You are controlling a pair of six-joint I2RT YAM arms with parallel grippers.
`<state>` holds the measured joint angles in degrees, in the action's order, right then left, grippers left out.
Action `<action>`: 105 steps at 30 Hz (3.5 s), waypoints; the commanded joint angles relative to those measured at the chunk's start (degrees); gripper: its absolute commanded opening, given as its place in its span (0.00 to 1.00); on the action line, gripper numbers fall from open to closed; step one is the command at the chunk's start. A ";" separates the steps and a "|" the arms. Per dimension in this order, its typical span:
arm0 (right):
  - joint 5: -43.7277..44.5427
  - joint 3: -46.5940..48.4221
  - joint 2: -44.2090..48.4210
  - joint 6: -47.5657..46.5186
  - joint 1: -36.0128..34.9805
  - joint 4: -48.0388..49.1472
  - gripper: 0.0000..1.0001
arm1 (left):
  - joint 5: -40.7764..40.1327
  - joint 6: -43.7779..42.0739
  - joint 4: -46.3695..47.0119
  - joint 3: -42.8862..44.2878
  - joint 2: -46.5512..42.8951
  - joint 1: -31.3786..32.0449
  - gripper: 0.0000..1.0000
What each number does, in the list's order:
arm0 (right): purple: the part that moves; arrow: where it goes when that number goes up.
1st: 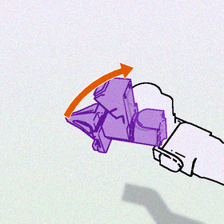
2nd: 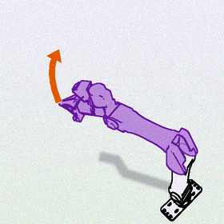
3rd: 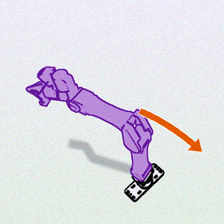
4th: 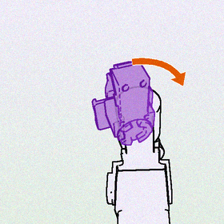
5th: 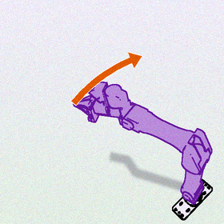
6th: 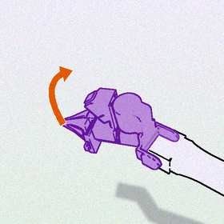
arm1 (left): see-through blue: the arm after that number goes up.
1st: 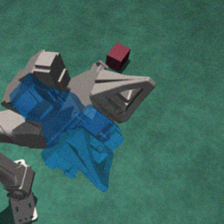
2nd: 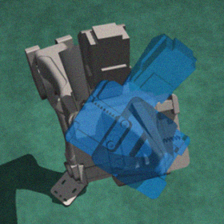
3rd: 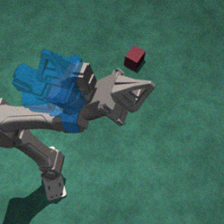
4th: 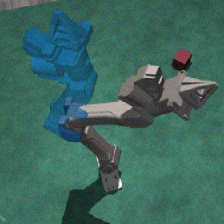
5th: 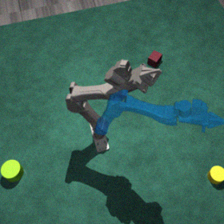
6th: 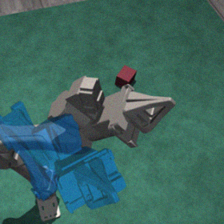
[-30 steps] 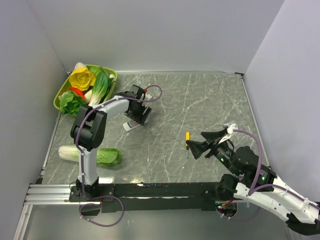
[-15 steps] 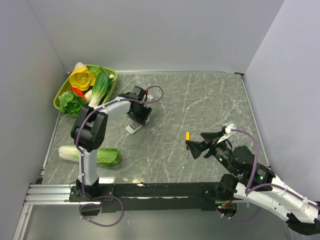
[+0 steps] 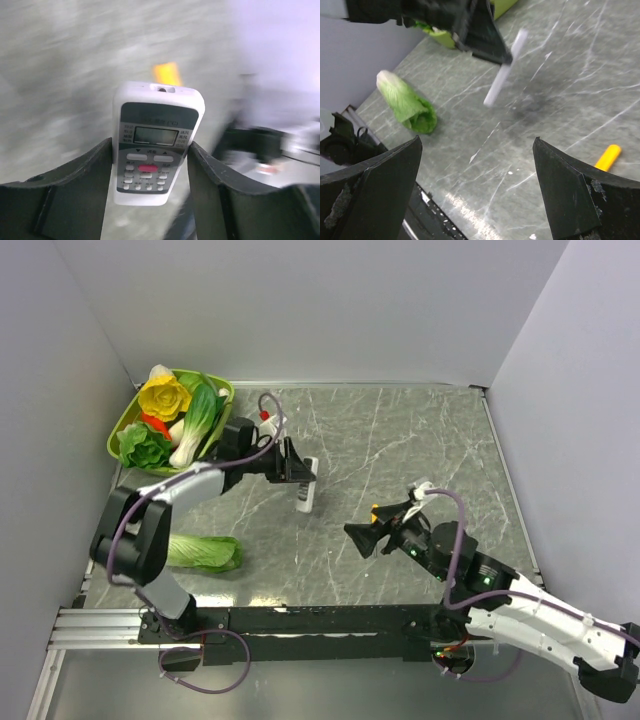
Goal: Unload the batteries from the remote control
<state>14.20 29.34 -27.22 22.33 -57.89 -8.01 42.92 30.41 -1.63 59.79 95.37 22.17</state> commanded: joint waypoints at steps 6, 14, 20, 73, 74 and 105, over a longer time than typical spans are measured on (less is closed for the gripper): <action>-10.41 -3.77 -8.89 1.32 0.58 23.65 1.00 | 14.03 33.03 53.19 -14.87 -12.58 2.08 0.23; -18.94 0.45 -15.75 2.45 4.36 26.73 1.00 | 17.20 44.02 72.36 -17.34 -12.32 6.20 0.25; -21.14 0.63 -16.90 3.95 5.68 29.19 1.00 | 15.53 37.12 63.70 -15.76 -15.04 10.52 0.25; -5.93 10.21 -31.40 -11.34 5.77 13.36 0.34 | -19.54 14.15 6.99 -3.36 -14.86 15.53 0.30; -6.20 9.77 -31.23 -10.99 5.68 13.72 0.38 | -19.45 13.97 7.34 -3.62 -14.95 15.36 0.17; -54.18 2.83 -36.49 15.90 25.81 37.18 0.83 | -6.97 24.60 41.96 -27.88 -31.48 4.46 0.01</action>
<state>-34.83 32.03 -62.52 35.00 -32.36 20.84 33.56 52.45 32.27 32.51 64.66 26.61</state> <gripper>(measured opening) 0.857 0.233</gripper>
